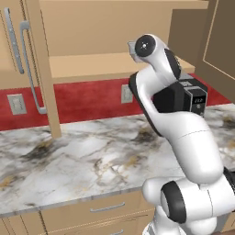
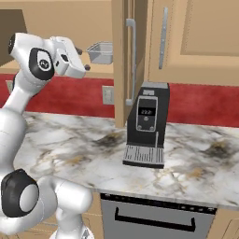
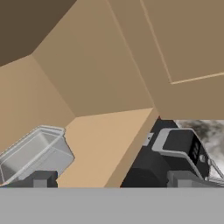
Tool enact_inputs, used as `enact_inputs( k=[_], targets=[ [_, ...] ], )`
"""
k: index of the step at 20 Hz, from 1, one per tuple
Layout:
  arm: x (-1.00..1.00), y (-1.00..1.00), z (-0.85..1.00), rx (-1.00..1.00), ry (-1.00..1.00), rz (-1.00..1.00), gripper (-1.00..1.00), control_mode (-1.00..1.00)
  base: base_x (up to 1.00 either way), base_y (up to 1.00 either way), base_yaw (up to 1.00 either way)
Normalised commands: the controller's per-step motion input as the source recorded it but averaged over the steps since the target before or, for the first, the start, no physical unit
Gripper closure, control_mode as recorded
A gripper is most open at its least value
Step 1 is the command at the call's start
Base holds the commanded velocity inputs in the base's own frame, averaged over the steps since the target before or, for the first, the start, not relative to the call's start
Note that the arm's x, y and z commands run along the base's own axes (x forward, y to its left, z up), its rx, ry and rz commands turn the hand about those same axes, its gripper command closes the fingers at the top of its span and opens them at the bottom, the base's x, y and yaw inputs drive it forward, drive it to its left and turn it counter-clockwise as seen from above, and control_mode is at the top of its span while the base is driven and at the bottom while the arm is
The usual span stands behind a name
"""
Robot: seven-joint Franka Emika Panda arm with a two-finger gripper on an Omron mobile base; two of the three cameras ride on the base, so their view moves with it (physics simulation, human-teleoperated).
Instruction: Retrieve the tupperware and aluminum foil from the cabinet and place them on the dining counter near the plate with carrot and squash to prepare for storing leftovers.
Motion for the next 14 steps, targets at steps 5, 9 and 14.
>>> enact_inputs(
  k=[5, 9, 14],
  targets=[
    [0.38, -0.03, 0.02, 0.00, 0.00, 0.00, -1.00, -1.00, 0.00, 0.00, 0.00],
    [0.38, -0.05, 0.00, 0.00, 0.00, 0.00, -1.00, -1.00, 0.00, 0.00, 0.00],
    [0.35, -0.05, 0.00, 0.00, 0.04, 0.00, -1.00, -1.00, 0.00, 0.00, 0.00]
  ],
)
